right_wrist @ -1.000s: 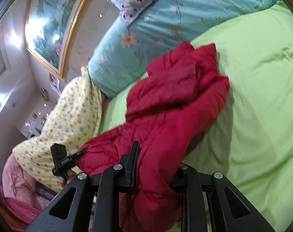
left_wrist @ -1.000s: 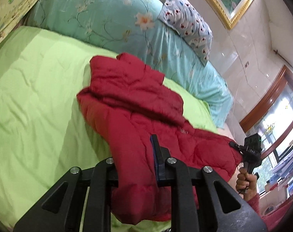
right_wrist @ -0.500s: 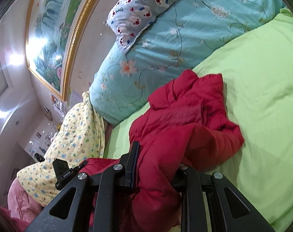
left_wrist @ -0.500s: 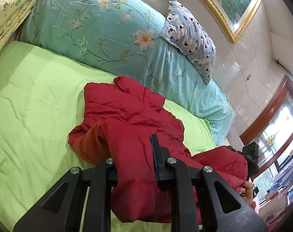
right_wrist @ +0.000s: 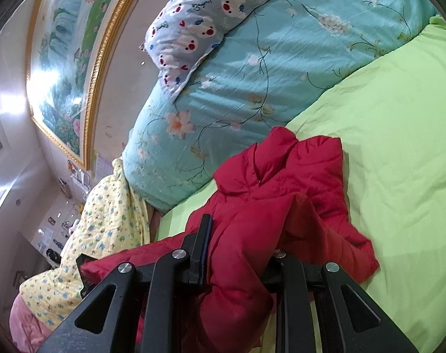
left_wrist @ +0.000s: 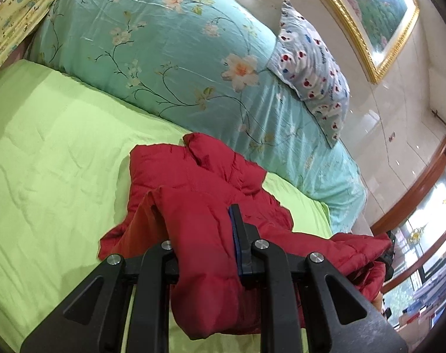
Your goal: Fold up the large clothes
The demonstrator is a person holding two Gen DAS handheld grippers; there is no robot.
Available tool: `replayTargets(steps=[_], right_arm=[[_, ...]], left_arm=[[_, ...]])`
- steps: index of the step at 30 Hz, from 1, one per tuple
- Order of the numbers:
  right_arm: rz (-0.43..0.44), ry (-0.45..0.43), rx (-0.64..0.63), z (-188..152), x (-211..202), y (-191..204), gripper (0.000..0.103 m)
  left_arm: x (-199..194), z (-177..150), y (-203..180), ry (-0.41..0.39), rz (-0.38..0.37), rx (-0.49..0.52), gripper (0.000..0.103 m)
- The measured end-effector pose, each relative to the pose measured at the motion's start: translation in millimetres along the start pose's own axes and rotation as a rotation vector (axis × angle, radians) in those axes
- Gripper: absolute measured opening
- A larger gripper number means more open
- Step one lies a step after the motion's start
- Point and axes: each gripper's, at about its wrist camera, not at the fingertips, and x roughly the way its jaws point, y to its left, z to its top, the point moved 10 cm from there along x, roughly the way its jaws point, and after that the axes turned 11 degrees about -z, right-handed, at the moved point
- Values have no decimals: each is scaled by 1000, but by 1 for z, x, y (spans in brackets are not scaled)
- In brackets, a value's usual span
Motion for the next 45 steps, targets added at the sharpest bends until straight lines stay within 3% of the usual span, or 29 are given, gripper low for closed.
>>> replayTargets(steps=[5,16,22,26,30,33,37,42,45], right_arm=[[-24,-16,36,17,26,-11,22],[-103,-56,236,56,105,-61,23],[-166,-84,300,68,140,-81,27],[-215,-95,303,72,160,-94,27],[-224,-98,344,75,180,-112,27],[-196,-110,397,76,188,-123,27],[-222,-124,388,78,194,-125,27],[-233,-130,383,78,197,-127,27],[-235,-134,391,78,198,-128,27]], left_arm=[[24,16,12,-17,28,-20,17],[96,56,63,-9,169,-43,17],[140,58,105,37,216,-91,20],[164,55,120,66,255,-59,20],[177,55,130,73,243,-77,21],[180,56,133,68,230,-95,22],[169,53,124,59,234,-75,26],[124,49,99,-26,246,-27,53],[97,40,74,-73,192,-2,54]])
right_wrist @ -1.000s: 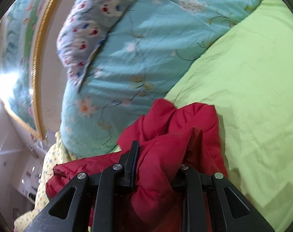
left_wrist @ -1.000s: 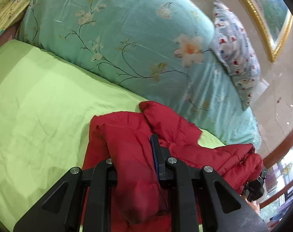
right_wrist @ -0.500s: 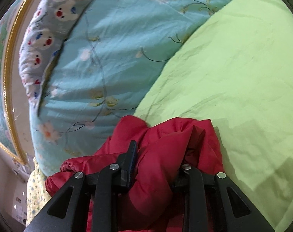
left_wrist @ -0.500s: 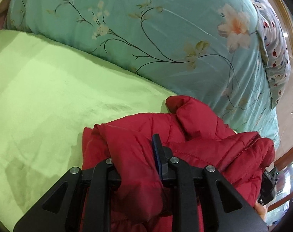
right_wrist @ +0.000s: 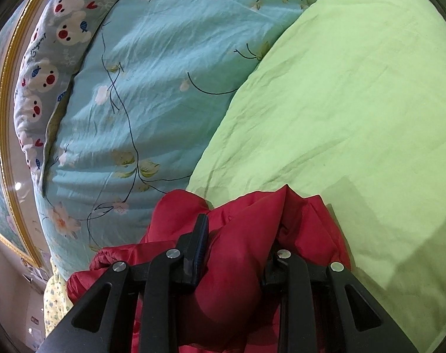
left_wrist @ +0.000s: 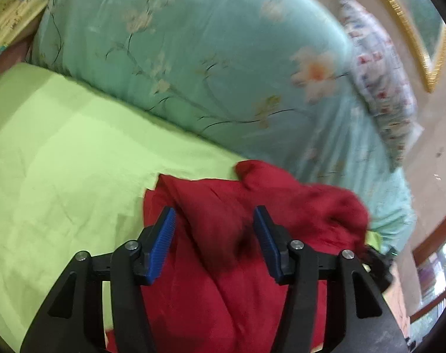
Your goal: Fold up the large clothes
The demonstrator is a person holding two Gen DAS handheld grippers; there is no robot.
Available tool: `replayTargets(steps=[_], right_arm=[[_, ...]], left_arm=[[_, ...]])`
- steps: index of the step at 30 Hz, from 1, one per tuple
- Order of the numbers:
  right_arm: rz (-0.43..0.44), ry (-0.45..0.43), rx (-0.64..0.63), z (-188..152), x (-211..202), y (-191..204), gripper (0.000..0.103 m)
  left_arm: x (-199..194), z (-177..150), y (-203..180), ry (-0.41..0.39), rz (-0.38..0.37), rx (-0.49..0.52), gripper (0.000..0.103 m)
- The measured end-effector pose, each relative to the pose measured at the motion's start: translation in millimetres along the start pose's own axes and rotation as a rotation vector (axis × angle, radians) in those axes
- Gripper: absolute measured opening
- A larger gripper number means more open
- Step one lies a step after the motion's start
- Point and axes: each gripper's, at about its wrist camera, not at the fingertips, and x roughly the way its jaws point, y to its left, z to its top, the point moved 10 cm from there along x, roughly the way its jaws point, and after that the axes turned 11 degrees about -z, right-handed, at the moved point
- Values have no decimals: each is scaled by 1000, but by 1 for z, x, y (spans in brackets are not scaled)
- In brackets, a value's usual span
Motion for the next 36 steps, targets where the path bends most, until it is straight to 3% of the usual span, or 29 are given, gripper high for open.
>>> replayTargets(steps=[3,7,11,15,18,20,21,23,26,31,33,36], right_arm=[[-7,-9,-4,0,0,1,27],[-26,-15,-23,0,0,3,29],[-24,-7,-30,0,1,4,31],[-5,9,-36,0,-5,8,35],[16,17,-40,1,-21,14,49],[14,-1,-54,3,-40,17,71],[8,-31,-63,5,-54,17,77],[35,-84,-100,5,-81,24,81],[7,-88,-275,-17,-98,46,81],[-93,-5,-748,-91,-75,101,81],[-143,29,-854,-109,-56,110,81],[-258,60,-907,-113,-24,104,79]], left_arm=[[-9,-15,-29,21,-28,84,54],[15,-50,-75,130,-50,241,54],[50,-73,-87,199,33,365,54],[80,-78,-63,214,194,425,54],[90,-74,-52,208,230,413,54],[94,-71,-51,203,253,417,54],[94,-71,-51,202,259,421,54],[96,-69,-50,198,269,421,54],[98,-68,-49,198,271,413,54],[103,-69,-49,217,281,414,54],[103,-67,-49,225,287,414,54],[104,-56,-43,216,330,422,54]])
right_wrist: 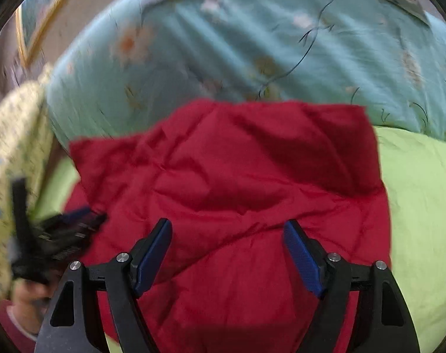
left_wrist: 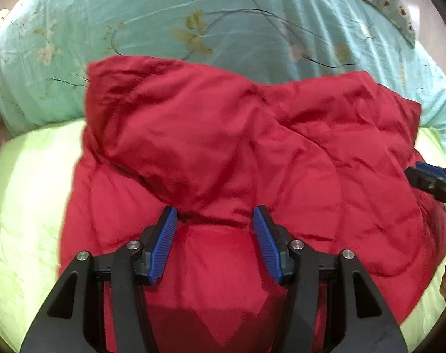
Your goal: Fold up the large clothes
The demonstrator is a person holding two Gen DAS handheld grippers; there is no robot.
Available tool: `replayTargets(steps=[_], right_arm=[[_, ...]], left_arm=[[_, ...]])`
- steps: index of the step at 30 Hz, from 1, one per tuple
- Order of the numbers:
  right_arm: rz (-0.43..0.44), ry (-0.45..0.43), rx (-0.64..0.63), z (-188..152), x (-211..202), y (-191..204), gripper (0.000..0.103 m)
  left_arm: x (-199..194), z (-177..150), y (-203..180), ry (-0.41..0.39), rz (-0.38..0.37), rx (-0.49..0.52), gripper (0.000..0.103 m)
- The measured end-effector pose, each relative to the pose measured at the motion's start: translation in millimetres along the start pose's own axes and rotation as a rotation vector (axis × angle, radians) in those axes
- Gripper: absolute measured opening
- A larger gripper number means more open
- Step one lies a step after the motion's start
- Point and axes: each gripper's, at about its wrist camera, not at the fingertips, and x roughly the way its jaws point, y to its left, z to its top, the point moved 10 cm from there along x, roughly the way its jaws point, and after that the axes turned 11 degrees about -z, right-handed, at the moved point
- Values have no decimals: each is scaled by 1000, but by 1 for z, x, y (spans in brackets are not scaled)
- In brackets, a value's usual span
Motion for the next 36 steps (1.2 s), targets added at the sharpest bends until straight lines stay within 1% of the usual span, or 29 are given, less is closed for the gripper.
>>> replayTargets(steps=[1,4,7,10,15,18,21,25,27,30,33,36], right_arm=[[-29,16,0,0,10,-4,79],[-69,60,30,2,38,-20,79],[-40,104,100,3,58,-33,80],[-31,127,146,5,70,-40,81],[-26,133,163,4,81,-43,83],[-16,129,169,3,82,-42,84],[-4,130,173,-4,79,-48,84],[4,128,173,-2,86,-52,85],[5,127,174,0,89,-50,85],[0,125,172,1,89,-48,85],[-2,128,173,0,88,-46,85],[-11,120,169,4,80,-44,84]], left_arm=[[1,4,10,0,34,-12,54],[14,11,34,36,-1,-96,54],[28,18,50,65,-7,-151,54],[40,22,57,76,-2,-181,54],[52,25,59,70,14,-180,57],[51,24,55,73,5,-185,57],[40,23,54,69,-4,-193,56],[15,19,51,22,-33,-179,56],[15,13,53,28,-14,-161,56],[32,7,59,52,7,-155,57],[45,9,57,69,30,-151,57],[48,12,54,70,34,-133,58]])
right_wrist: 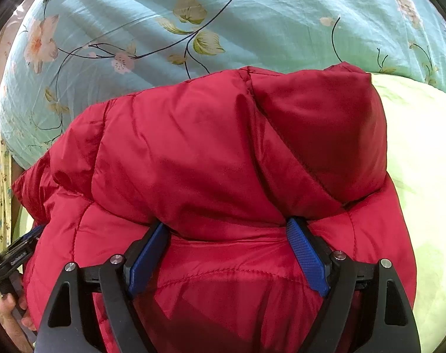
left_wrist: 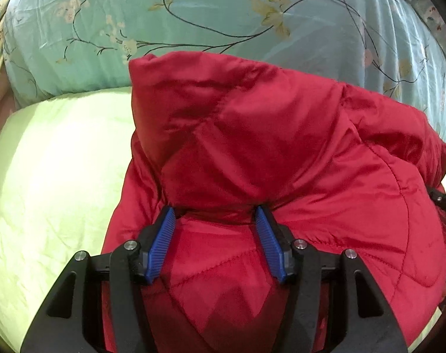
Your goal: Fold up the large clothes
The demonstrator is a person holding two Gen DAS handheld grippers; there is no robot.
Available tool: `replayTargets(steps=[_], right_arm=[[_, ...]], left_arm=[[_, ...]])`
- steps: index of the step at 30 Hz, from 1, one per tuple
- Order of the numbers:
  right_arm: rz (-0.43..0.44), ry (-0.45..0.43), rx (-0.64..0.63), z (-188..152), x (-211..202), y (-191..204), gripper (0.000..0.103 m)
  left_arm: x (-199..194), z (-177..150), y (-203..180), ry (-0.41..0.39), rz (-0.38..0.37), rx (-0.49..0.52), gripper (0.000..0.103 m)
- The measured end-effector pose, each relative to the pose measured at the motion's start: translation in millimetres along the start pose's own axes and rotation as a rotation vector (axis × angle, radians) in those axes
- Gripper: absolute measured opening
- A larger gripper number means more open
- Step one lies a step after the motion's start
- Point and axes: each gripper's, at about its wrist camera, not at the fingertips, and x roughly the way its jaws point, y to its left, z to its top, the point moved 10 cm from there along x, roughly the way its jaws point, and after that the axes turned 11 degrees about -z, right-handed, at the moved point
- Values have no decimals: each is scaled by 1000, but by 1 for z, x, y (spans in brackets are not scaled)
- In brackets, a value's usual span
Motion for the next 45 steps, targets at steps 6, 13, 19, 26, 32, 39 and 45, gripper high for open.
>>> replayTargets(steps=[6,13,19,26,32,39,45], right_arm=[[40,-71,17,-13,-55,-4,85],[71,-64,29,-36,-88,-32,86],[63,-86,62,-44,-101,-55,86],[46,-72,76,-47,-103,-74,86],[60,-32,122,-52,-96,-94,86],[131,33,204,-62,-81,-111,87],[219,89,279,-67,-65,-111,89]], left_arm=[[-12,-7,-1,-14,-25,1,57],[-58,-21,5,-40,-111,0,57],[-85,-34,11,-71,-156,-42,64],[-98,-48,32,-78,-165,-86,73],[-94,-57,55,-51,-245,-193,81],[-90,-68,71,-42,-361,-289,82],[-76,-72,71,-16,-450,-350,83]])
